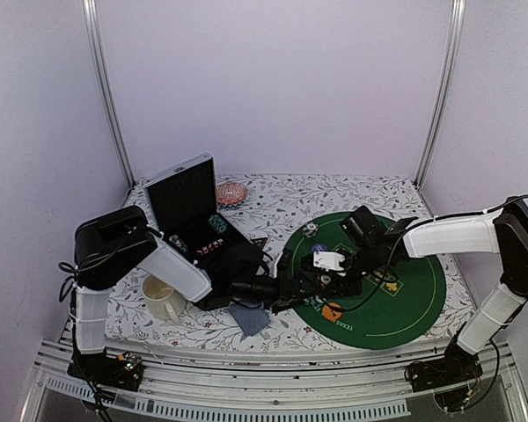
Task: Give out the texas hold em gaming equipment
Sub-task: Pass from the left arm to the right, then place the poker chips pile in the big blind area.
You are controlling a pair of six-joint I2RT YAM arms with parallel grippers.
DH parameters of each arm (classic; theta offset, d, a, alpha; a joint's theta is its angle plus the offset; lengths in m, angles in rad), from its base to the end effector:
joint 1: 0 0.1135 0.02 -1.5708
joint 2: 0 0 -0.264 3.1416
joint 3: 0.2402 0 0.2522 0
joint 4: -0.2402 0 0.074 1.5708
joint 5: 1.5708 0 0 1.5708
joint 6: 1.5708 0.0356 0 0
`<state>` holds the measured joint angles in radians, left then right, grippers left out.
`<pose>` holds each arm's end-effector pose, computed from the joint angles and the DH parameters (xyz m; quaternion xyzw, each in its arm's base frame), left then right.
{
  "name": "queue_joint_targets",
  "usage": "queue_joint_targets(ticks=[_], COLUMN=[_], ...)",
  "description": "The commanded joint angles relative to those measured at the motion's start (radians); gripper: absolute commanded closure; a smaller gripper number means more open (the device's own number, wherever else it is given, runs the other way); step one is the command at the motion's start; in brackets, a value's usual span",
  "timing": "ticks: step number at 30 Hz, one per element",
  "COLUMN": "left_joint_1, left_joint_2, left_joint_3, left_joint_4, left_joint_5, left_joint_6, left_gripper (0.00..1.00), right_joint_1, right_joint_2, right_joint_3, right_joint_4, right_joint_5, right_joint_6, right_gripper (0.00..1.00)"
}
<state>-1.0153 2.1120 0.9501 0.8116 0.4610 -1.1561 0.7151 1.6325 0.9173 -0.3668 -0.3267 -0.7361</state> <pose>0.2017 -0.3549 0.1025 0.0745 0.8051 -0.5809 0.0945 0.2274 0.2126 0.1666 -0.6647 0.6901 0.1553 0.2404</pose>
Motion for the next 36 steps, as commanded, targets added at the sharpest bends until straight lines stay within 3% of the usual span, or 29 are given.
queue_joint_targets(ticks=[1, 11, 17, 26, 36], left_joint_1=[-0.017, -0.029, -0.029, -0.017, 0.051], left_joint_2=[-0.095, -0.135, -0.294, -0.525, -0.631], left_joint_3=[0.020, 0.003, -0.074, -0.104, -0.167], left_joint_4=[-0.192, -0.238, -0.237, -0.406, -0.456], left_joint_5=[-0.085, -0.096, -0.172, -0.354, -0.400], left_joint_6=[0.118, 0.150, 0.208, 0.380, 0.397], left_gripper=[0.02, 0.02, 0.02, 0.02, 0.02], right_joint_1=[-0.015, -0.023, -0.023, 0.008, 0.039], right_joint_2=[-0.065, -0.075, -0.046, 0.018, 0.091], right_joint_3=[-0.012, -0.007, 0.016, 0.038, 0.050], right_joint_4=[0.005, -0.008, -0.030, -0.019, 0.013], right_joint_5=[-0.003, 0.006, 0.006, 0.017, 0.040], right_joint_6=[0.008, 0.006, 0.017, 0.030, 0.041], right_gripper=[0.93, 0.93, 0.93, 0.94, 0.93])
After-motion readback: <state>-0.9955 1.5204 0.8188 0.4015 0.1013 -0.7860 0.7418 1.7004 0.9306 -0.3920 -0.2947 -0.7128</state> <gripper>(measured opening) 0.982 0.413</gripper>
